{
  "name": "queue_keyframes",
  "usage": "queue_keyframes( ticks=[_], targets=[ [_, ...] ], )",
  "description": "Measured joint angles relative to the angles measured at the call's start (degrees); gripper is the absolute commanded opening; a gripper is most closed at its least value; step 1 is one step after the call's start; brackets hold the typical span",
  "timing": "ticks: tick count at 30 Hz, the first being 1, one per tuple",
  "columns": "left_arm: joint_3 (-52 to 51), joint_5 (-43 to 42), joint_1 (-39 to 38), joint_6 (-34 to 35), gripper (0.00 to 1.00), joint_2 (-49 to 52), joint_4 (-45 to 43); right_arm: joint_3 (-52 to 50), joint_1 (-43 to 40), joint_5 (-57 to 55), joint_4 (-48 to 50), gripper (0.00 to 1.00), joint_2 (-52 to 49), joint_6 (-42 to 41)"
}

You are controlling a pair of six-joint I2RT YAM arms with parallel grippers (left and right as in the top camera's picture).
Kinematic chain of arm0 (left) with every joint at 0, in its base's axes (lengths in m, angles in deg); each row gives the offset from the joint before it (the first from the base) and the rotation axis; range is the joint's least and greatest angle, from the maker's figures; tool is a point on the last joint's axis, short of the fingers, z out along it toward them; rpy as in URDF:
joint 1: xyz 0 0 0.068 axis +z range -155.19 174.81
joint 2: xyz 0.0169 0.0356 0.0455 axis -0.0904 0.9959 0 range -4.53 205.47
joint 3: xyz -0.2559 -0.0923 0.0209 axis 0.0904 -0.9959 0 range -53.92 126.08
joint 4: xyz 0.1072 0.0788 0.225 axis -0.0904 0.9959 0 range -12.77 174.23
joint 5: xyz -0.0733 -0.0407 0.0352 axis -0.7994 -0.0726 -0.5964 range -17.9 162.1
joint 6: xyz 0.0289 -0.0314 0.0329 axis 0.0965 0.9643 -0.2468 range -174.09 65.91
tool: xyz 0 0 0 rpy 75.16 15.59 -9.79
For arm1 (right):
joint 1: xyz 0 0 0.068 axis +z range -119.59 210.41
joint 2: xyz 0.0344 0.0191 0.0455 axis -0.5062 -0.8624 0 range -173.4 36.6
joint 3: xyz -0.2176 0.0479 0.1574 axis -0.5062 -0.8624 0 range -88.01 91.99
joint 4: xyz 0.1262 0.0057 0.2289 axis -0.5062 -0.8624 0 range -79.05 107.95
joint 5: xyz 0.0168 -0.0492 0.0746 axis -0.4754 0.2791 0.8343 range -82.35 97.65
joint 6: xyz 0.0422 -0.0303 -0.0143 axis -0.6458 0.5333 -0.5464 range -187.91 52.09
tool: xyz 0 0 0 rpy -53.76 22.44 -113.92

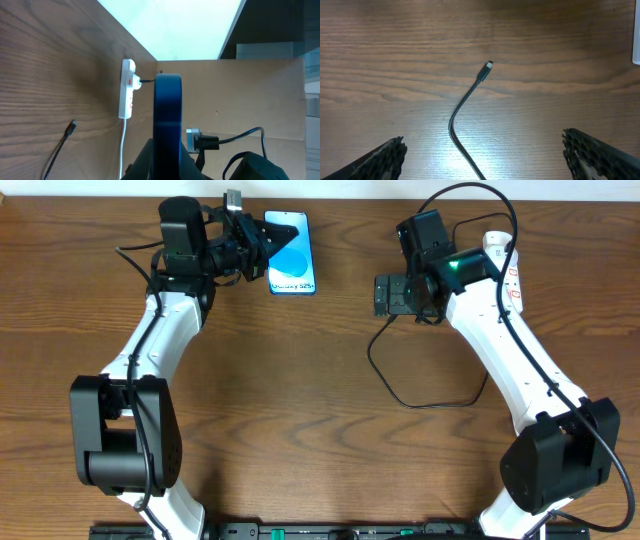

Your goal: Plug charger to phone and switch on socket

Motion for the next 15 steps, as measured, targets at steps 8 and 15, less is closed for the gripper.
queue_keyframes(
  ticks=[8, 15],
  targets=[
    [0.00, -0.20, 0.00, 0.00, 0.07, 0.00, 0.00, 0.00, 0.00, 0.00, 0.00, 0.99, 0.00, 0.00],
    [0.00, -0.20, 0.00, 0.00, 0.07, 0.00, -0.02, 0.00, 0.00, 0.00, 0.00, 0.99, 0.00, 0.00]
  ],
)
